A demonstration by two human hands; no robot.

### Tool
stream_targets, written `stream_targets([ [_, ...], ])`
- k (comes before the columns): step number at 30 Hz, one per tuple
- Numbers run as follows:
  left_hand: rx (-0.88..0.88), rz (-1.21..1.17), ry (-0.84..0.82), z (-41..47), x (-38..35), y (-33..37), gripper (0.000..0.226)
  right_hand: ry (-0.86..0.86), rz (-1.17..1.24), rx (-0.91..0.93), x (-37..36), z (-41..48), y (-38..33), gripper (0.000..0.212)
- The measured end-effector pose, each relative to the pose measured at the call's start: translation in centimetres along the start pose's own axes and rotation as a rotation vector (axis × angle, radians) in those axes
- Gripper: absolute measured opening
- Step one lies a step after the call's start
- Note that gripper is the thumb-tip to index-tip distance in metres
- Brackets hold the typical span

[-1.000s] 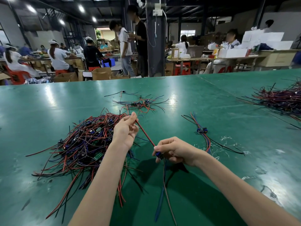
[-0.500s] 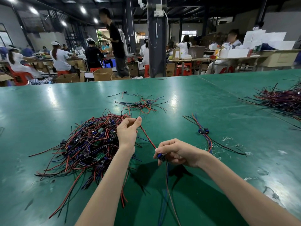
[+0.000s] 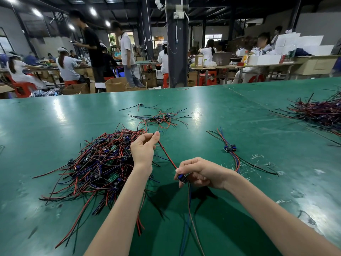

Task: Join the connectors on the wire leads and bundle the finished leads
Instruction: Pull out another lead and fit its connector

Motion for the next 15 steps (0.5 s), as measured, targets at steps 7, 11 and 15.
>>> stream_targets([
  [7,0.038,-0.038,0.023,-0.04,0.1,0.26,0.015,-0.003,0.006,0.002,-0.06,-0.08,-0.12,0.018],
  [11,0.124,-0.133,0.039,-0.08,-0.01,0.49,0.015,-0.013,0.012,0.018,0.05,-0.13,-0.23,0.022],
  [15,0.171,-0.183,0.026,-0.2,-0.14,0.64,0.015,0.014,0.022,0.047,0.14,-0.06,-0.14,0.021],
])
Point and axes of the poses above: each hand's wrist, its own z-axis towards the middle knuckle, its own x-axis out of the back of the hand, y = z × x, the point moved 2 cm from there along z, towards the middle knuckle, and after that the axes turned 2 degrees about y, right-handed, at the moved point
